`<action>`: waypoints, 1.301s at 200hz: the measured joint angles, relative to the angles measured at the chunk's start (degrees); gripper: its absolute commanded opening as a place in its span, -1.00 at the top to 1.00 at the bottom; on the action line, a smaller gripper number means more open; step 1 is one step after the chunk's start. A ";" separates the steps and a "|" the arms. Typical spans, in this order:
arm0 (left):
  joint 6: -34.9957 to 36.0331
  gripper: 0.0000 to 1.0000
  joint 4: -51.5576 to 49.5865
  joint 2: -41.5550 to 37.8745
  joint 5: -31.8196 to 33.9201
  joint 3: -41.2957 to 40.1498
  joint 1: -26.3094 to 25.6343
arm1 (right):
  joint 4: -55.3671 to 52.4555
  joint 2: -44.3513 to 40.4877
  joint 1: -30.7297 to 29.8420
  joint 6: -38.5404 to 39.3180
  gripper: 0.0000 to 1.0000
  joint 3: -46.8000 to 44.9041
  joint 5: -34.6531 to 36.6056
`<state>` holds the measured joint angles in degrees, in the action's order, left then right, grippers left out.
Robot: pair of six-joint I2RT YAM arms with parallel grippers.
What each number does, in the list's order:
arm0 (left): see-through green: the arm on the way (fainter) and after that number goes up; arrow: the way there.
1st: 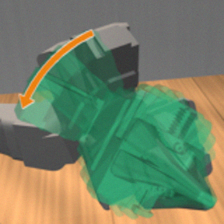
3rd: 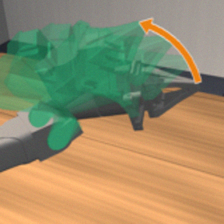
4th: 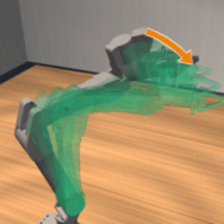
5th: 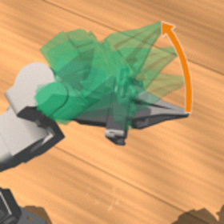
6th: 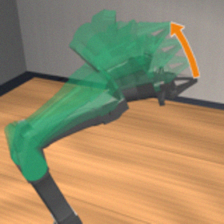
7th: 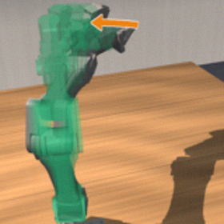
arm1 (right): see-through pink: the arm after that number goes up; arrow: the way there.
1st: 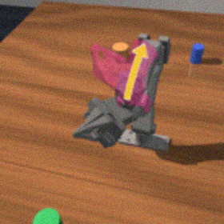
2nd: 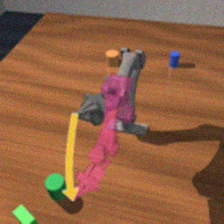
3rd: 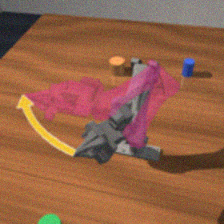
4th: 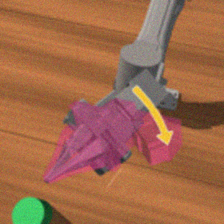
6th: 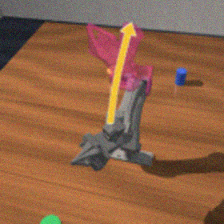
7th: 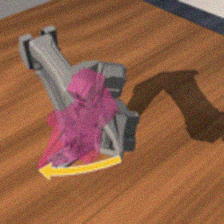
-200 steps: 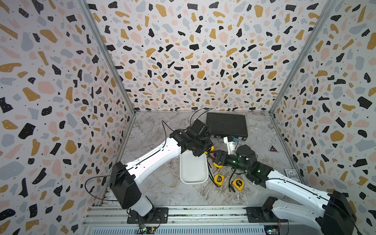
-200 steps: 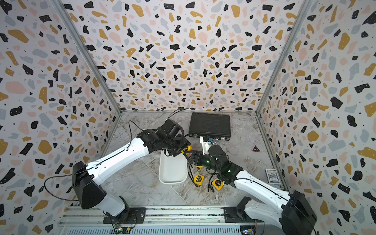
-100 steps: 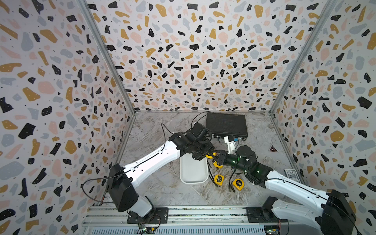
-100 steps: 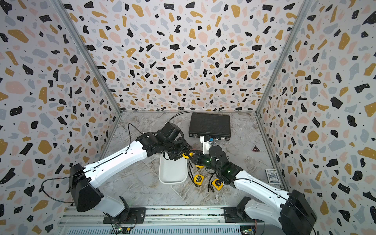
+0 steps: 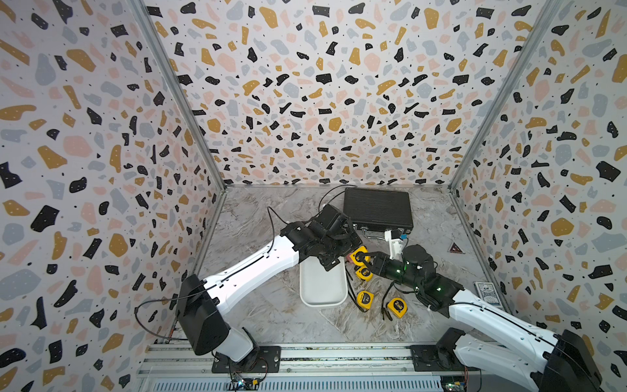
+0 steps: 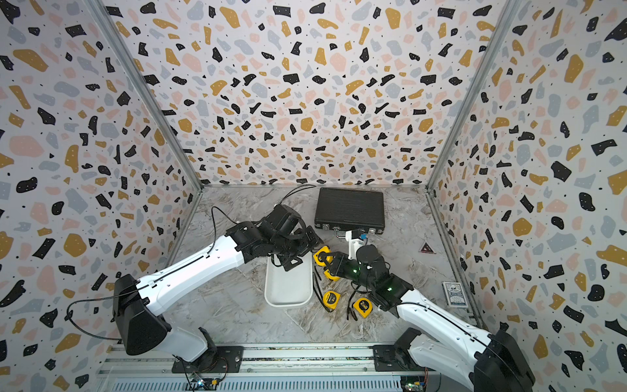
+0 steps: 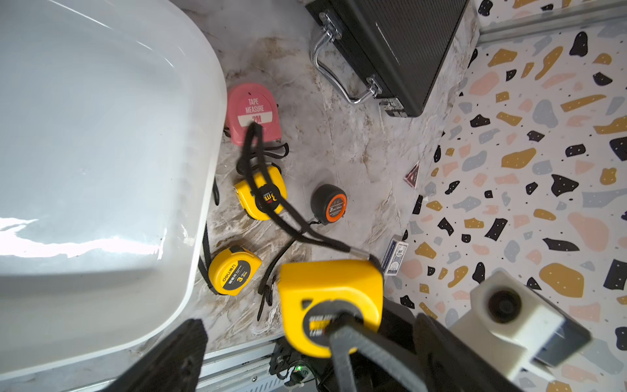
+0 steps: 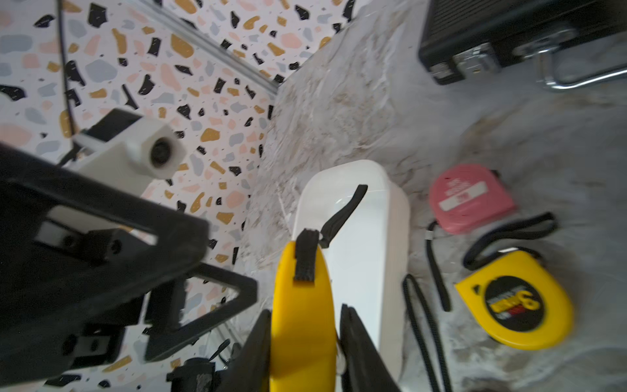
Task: Take the tape measure out of the storage box
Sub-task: Place the tape measure at the center of the board.
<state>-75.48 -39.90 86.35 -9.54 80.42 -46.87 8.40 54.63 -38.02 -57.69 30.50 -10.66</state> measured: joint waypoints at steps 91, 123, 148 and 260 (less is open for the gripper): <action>1.66 -1.00 -2.62 -5.77 2.71 -4.96 0.85 | -22.21 -11.96 28.81 -1.25 0.93 -2.34 -2.40; 2.23 -1.00 -2.73 -5.77 2.99 -5.44 0.87 | -26.91 -11.96 32.94 -1.27 0.94 -5.62 -3.48; 2.56 -1.00 -2.69 -5.90 3.04 -5.84 0.92 | -30.49 -12.26 34.40 -1.27 0.94 -6.86 -3.76; 2.64 -1.00 -2.34 -8.33 3.30 -9.16 0.96 | -33.53 -16.52 35.45 -4.42 0.91 -14.93 -8.07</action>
<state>-72.84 -42.24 78.02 -6.24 71.26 -45.91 -25.12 38.11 -2.57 -62.11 15.57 -18.72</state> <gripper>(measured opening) 0.999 0.283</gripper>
